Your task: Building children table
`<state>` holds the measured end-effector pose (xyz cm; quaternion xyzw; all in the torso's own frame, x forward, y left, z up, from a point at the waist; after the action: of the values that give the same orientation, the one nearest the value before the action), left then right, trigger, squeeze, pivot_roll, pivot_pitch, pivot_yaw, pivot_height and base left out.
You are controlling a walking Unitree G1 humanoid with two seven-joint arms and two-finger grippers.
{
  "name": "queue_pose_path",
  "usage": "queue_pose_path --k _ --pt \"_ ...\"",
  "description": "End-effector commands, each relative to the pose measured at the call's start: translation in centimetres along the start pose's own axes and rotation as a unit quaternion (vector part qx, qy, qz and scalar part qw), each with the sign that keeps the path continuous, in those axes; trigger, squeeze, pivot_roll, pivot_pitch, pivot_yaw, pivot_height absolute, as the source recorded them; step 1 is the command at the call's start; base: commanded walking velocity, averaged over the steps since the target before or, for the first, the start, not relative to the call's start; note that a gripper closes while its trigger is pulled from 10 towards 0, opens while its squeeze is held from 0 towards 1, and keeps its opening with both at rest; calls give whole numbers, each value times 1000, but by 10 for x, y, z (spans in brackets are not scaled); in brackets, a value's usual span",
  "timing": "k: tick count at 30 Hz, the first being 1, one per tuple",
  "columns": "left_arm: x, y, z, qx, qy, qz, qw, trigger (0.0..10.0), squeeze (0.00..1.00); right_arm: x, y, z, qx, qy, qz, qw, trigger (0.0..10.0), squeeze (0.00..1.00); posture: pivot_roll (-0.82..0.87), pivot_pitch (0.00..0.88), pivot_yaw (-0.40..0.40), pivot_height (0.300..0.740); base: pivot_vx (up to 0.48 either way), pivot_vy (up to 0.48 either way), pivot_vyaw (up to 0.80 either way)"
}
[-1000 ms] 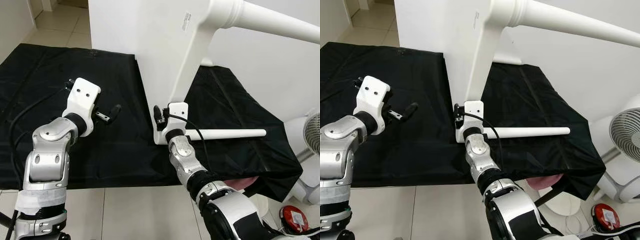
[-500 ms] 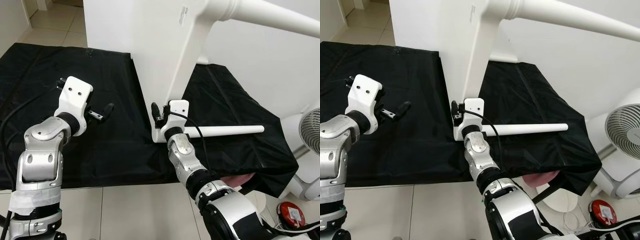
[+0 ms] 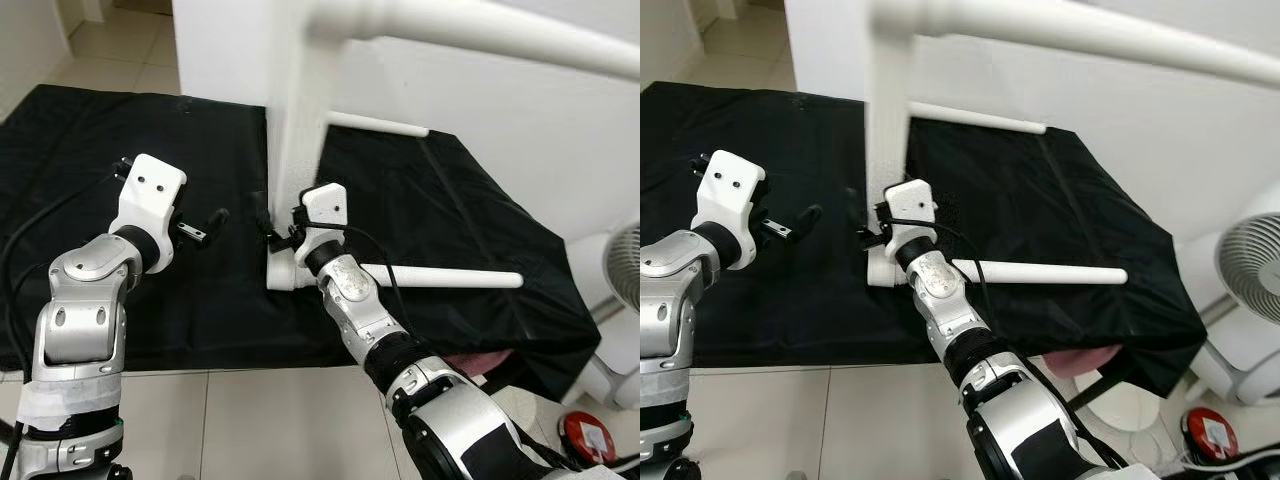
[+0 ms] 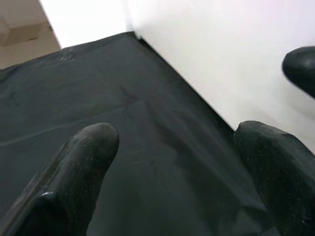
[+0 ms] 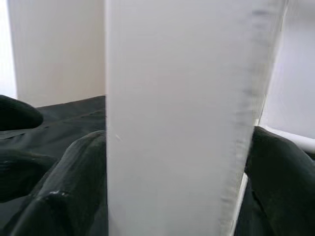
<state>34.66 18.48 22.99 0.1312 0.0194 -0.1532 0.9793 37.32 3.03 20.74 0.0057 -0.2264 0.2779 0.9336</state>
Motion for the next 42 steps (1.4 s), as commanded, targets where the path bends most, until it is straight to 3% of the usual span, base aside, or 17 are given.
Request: queue_pose_path --k 1,5,6,7,27,42 --pt "-1 7 -4 -1 6 51 999 10000 0 17 119 40 169 -55 56 982 10000 1000 129 10 -168 740 0 0 0" --pt "-1 7 -5 -2 6 52 999 10000 0 14 108 36 149 -57 52 986 10000 1000 119 8 -163 740 0 0 0" --pt "0 7 -4 -3 5 51 999 10000 0 12 102 33 142 -53 48 987 10000 859 119 8 -163 740 0 0 0" --pt "0 7 -4 -3 5 51 999 10000 0 10 96 29 136 -49 43 989 10000 0 112 6 -158 740 0 0 0" --pt "2 6 -2 2 3 47 999 10000 0 0 81 19 123 -41 25 991 10000 0 119 0 -154 740 0 0 0" --pt "2 6 -2 2 3 47 999 10000 0 0 81 19 123 -41 25 991 10000 0 119 0 -154 740 0 0 0"
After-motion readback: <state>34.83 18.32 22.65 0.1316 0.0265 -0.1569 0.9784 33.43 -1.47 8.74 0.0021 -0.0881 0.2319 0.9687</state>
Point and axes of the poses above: a point about 5 cm out from each wrist's last joint towards the gripper, its own x axis pointing out of the wrist towards the gripper, its own z axis along the axis of the wrist's last joint, y = z × x, the point moved 4 cm from there along x, pointing out of the wrist towards the gripper, and after that the axes turned 4 degrees about -x, right-handed, at the moved point
